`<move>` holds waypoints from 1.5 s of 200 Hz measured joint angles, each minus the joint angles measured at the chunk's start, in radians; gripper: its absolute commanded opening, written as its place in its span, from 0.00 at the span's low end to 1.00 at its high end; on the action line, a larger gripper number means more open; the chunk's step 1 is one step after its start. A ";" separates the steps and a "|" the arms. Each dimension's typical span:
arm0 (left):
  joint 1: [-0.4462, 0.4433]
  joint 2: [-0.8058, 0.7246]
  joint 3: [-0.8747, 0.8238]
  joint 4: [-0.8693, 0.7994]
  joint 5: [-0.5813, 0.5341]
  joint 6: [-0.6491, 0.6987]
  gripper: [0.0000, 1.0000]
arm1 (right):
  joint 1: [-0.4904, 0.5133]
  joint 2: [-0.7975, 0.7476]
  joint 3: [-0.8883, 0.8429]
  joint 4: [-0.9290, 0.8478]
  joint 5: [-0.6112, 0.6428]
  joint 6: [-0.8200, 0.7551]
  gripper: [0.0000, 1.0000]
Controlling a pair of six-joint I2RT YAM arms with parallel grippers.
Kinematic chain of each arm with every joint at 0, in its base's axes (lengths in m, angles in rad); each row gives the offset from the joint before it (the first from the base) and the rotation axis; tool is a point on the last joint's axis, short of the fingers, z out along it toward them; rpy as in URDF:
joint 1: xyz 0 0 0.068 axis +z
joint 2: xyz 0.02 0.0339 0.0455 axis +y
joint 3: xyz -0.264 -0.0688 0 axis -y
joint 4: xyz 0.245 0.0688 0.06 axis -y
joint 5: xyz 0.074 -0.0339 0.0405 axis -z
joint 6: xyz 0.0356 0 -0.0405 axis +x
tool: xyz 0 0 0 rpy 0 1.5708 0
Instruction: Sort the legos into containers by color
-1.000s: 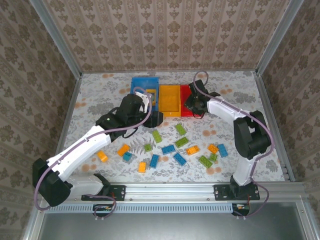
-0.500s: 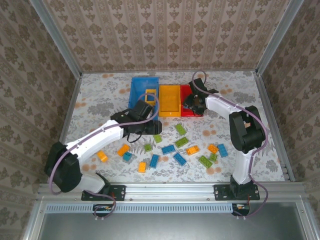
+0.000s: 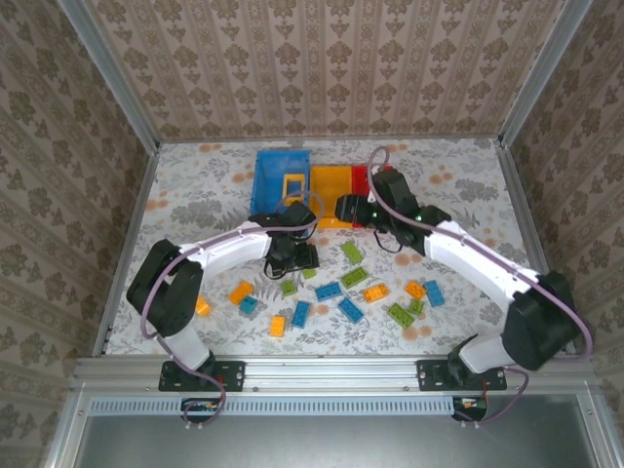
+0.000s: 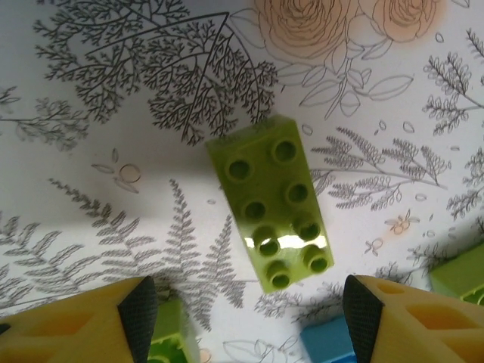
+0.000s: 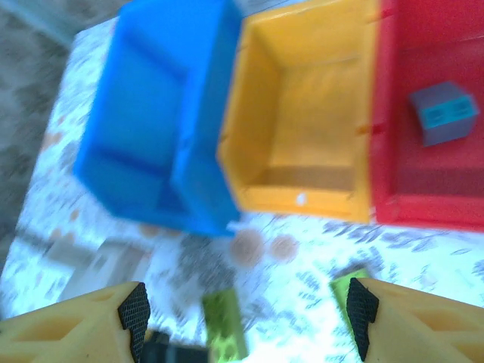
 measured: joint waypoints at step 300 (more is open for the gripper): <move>-0.010 0.522 0.946 -0.208 -0.137 0.245 0.22 | -0.107 -0.373 -0.338 0.175 -0.066 0.034 0.72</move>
